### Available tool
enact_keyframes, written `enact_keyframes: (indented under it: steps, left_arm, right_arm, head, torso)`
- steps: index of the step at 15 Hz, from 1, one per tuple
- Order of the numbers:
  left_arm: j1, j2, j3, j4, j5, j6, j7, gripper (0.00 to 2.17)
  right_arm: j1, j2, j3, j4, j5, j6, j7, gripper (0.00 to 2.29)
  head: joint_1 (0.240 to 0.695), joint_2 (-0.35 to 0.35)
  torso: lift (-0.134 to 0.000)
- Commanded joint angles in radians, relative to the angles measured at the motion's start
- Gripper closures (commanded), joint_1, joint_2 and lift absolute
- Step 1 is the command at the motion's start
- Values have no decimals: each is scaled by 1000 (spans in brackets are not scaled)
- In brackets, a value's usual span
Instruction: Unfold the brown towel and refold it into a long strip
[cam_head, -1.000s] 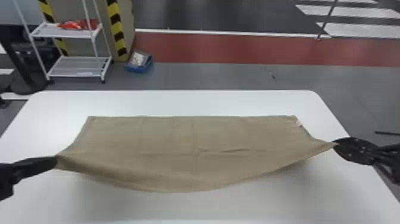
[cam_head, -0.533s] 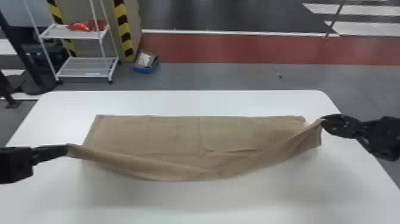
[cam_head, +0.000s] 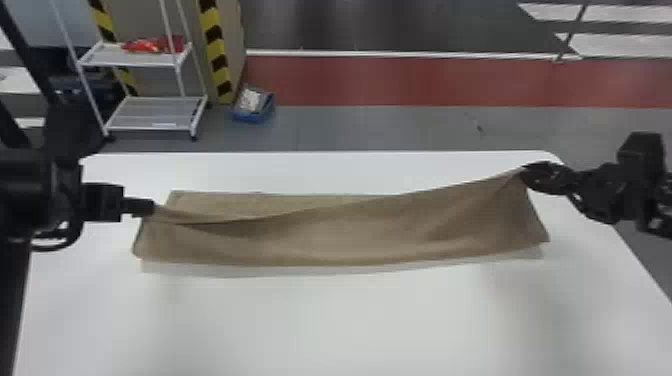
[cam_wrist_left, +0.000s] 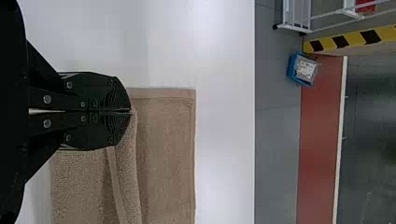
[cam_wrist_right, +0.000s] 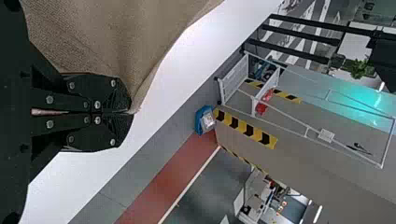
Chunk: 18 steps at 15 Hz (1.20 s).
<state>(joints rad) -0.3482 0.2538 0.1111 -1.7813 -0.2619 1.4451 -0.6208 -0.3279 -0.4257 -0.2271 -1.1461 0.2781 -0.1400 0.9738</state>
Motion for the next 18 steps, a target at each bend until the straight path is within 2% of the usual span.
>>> enact_keyframes:
  steps: [1, 2, 3, 5, 7, 9, 10, 12, 14, 15, 16, 18]
  left_arm:
    - [-83, -2, -54, 141, -7, -111, 30, 950]
    - [-86, -5, -59, 163, -7, -145, 41, 248]
    - [-86, -8, -59, 186, -13, -173, 50, -2]
    - [-84, -10, -57, 272, -13, -295, 84, -2]
    - [-86, 2, -36, 353, -11, -418, 104, 29]
    - [-78, 10, 15, 395, 7, -501, 85, 29]
    - [-78, 16, 61, 411, 36, -513, 53, 39]
    - [-66, 58, 97, 418, 122, -482, 13, 39]
    - [-66, 78, 151, 411, 184, -372, -73, 53]
    - [-64, 101, 170, 410, 230, -301, -120, 97]
    - [-66, 110, 179, 410, 239, -262, -152, 100]
    - [-63, 108, 174, 408, 237, -237, -181, 157]
  right_arm:
    - [-43, -1, 28, 109, 3, -72, -26, 1649]
    - [-49, 1, 43, 131, 6, -85, -47, 1646]
    - [-49, 4, 54, 146, 7, -97, -76, 1646]
    - [-57, 8, 61, 175, 7, -115, -112, 1649]
    - [-66, 8, 68, 204, 7, -140, -152, 1649]
    - [-68, 7, 66, 210, 7, -143, -185, 1646]
    - [-68, 8, 66, 213, 3, -146, -208, 1646]
    - [-68, 12, 68, 213, 0, -149, -216, 1642]
    - [-68, 12, 68, 221, 0, -149, -216, 1642]
    - [-68, 12, 68, 224, -2, -149, -216, 1642]
    - [-66, 13, 68, 227, -3, -149, -216, 1642]
    - [-63, 19, 71, 227, -2, -149, -216, 1642]
  head:
    - [695, -23]
    - [695, -24]
    - [695, -24]
    - [695, -20]
    - [695, -13]
    - [695, -2]
    - [695, 2]
    - [695, 6]
    - [695, 15]
    - [695, 20]
    - [695, 19]
    - [695, 17]
  torso:
    - [-122]
    - [-122]
    - [-122]
    - [-122]
    - [-122]
    - [-122]
    - [-122]
    - [-122]
    - [-122]
    - [-122]
    - [-122]
    - [-122]
